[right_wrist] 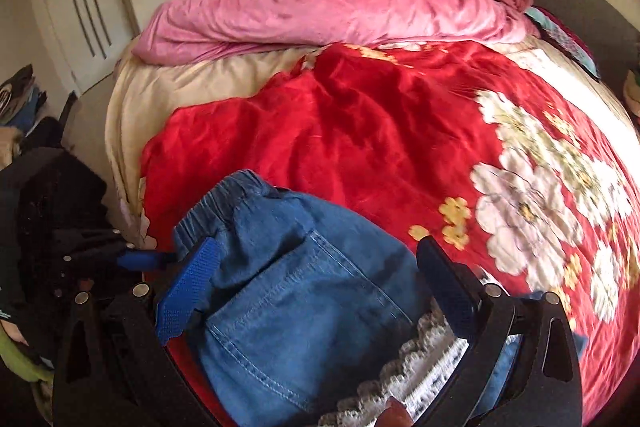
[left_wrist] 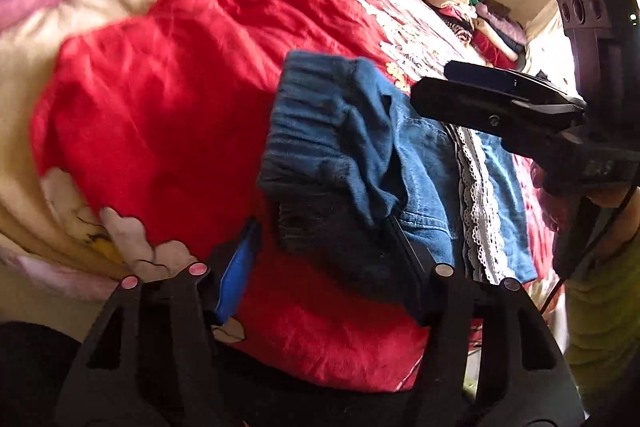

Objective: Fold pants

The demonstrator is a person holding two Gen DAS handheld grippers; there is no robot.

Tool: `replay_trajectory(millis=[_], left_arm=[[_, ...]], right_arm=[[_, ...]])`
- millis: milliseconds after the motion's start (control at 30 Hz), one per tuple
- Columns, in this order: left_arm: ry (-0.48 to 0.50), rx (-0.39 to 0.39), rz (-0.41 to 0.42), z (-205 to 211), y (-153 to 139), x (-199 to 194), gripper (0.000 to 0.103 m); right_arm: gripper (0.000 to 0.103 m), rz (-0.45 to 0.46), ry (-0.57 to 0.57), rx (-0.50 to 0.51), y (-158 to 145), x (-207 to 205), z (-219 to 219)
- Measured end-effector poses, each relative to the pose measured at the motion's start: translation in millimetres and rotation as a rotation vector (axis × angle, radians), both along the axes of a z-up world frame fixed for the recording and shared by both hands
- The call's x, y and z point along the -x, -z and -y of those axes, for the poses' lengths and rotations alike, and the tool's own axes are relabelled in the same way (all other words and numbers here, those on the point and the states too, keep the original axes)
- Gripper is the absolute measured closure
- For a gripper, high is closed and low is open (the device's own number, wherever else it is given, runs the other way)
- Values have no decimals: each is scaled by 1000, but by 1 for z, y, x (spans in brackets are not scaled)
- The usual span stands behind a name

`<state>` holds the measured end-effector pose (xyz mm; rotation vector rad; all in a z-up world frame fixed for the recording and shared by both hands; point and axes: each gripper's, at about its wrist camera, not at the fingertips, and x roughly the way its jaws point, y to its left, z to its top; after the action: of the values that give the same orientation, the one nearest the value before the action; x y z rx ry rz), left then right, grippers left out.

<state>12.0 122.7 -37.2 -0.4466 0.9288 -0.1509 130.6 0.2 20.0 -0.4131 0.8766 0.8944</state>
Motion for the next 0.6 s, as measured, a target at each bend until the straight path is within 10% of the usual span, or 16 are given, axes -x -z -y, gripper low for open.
replay_trajectory(millis=[333,400,600], left_arm=[[3,18,-14,-1,11,-3,47],[0,17,-17,-2,11,-4,47],[13,-6,0,4,7,-3,38]], right_arm=[[8,-116,-145,84,41,-13,-55],[38,-155,-181,79,50,-14,-58],[66,-193,-164,-71,37,-17,-30]])
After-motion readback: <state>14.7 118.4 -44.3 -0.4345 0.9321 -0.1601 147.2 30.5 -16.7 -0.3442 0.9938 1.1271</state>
